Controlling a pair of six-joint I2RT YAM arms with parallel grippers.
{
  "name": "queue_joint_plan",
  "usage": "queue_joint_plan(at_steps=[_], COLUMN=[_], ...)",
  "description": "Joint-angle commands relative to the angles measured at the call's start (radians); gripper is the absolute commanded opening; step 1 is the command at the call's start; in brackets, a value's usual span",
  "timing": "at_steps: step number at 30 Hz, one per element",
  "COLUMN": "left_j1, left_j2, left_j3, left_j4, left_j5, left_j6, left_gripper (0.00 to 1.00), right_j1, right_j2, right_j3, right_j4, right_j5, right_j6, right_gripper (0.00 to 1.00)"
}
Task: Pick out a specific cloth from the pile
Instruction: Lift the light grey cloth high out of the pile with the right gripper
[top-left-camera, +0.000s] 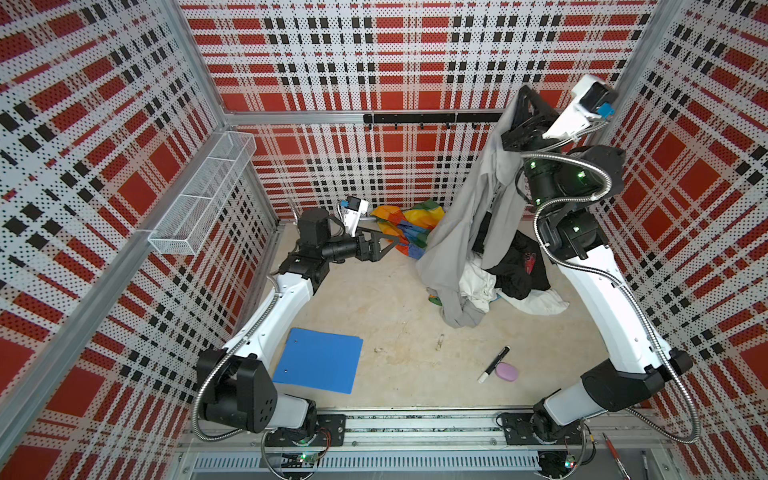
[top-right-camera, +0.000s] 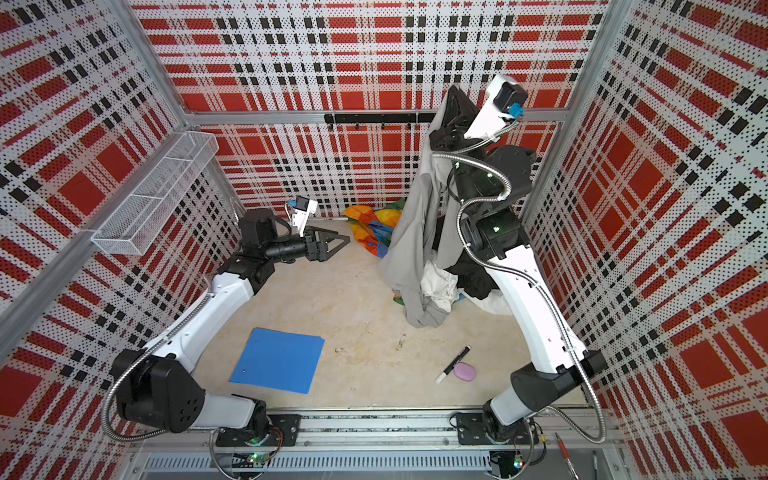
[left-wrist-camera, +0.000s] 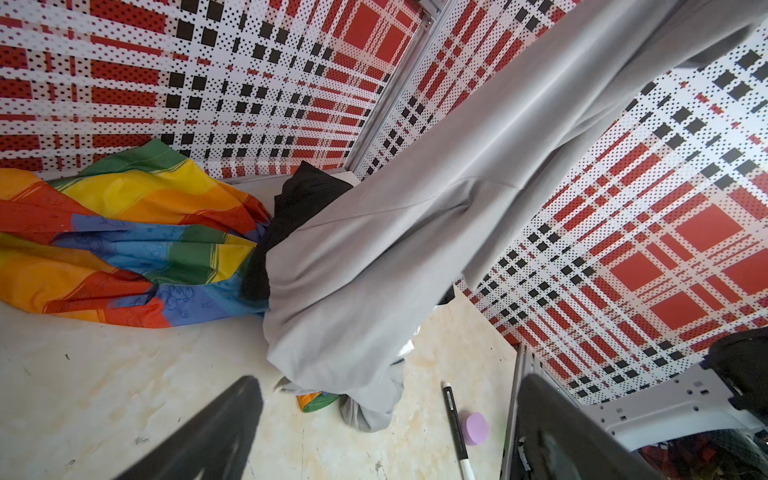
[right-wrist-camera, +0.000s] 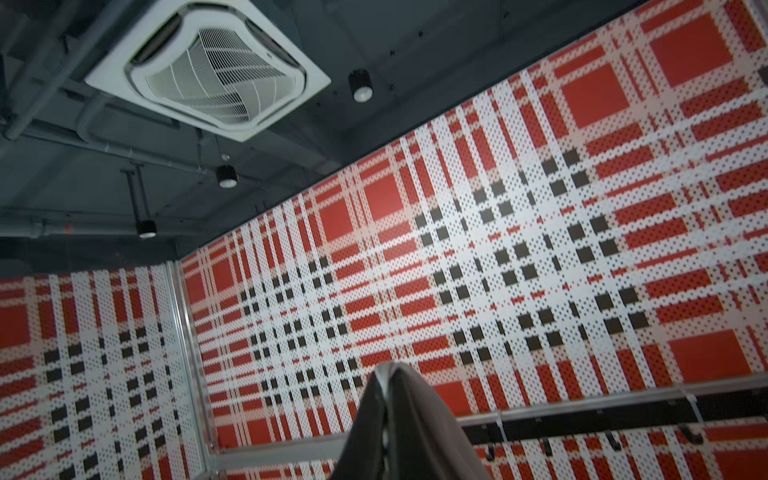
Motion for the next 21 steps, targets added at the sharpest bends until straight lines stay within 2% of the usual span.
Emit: queue_joint_plan(at_steps=[1, 10, 14, 19, 21], left_j1=[-0.003, -0.005, 0.006, 0.029, 0.046], left_j2=[0.001, -0.011, -0.015, -0.025, -0.032], left_j3=[-0.013, -0.024, -0.030, -0.041, -0.048], left_j4=[0.051, 0.075, 0.097, 0.141, 0.159], left_j5=[0.030, 0.034, 0.042, 0.074, 0.078], left_j6=[-0.017, -0.018, -0.052, -0.091, -0.106], left_gripper=[0.99, 0.99, 0.99, 0.99, 0.99], right_j1=[0.007, 0.073, 0.086, 0.088, 0.090], right_j2=[0.029, 0.239, 0.256, 0.267, 0.258], right_j3=[0.126, 0.494, 0.495, 0.479, 0.422], right_j4=[0.217, 0.262, 0.300, 0.229, 0.213], right_j5=[0.024, 0.013, -0.037, -0.131, -0.177], right_j6=[0.015, 0.011, 0.055, 0.123, 0.166], right_gripper=[0.02, 0.00, 0.00, 0.00, 0.00])
